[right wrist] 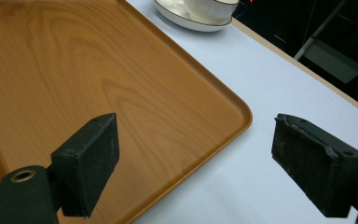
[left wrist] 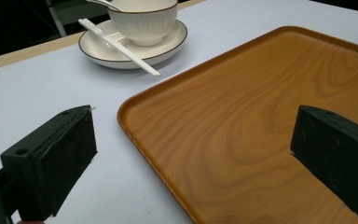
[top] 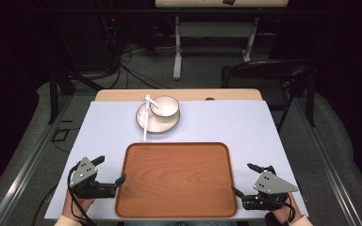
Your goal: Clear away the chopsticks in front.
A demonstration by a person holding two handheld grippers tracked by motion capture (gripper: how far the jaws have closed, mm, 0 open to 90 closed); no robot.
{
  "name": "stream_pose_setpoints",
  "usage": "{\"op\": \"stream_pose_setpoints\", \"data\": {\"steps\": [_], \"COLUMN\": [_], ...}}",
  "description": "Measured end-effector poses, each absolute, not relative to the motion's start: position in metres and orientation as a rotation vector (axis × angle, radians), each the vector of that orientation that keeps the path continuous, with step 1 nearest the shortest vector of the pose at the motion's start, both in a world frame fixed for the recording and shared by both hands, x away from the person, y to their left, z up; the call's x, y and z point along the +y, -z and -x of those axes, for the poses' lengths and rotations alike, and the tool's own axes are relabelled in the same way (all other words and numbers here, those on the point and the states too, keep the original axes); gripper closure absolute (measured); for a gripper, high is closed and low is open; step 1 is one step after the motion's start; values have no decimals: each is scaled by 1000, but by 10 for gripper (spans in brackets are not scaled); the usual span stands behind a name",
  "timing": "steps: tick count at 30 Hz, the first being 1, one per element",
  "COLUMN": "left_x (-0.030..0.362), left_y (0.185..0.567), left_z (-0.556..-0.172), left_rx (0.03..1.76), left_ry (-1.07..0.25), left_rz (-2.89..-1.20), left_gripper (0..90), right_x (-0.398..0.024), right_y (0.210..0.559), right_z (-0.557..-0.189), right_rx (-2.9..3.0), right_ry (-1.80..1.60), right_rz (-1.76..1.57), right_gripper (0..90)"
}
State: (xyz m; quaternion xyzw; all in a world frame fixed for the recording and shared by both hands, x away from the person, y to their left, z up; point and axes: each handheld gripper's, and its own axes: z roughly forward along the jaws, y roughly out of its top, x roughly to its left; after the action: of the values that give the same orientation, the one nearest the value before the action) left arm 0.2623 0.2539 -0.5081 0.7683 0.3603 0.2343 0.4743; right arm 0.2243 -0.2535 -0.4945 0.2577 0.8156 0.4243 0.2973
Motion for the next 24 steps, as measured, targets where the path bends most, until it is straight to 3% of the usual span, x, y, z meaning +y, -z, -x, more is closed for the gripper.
{"op": "stream_pose_setpoints", "data": {"steps": [24], "left_x": [241], "left_y": [484], "left_z": [-325], "left_rx": [977], "left_ry": [-451], "left_rz": [-1910], "left_gripper": [0], "right_x": [-253], "right_y": [494], "right_z": [-224], "right_rx": [2172], "right_ry": [-1126], "right_rz": [-681], "right_gripper": [144]}}
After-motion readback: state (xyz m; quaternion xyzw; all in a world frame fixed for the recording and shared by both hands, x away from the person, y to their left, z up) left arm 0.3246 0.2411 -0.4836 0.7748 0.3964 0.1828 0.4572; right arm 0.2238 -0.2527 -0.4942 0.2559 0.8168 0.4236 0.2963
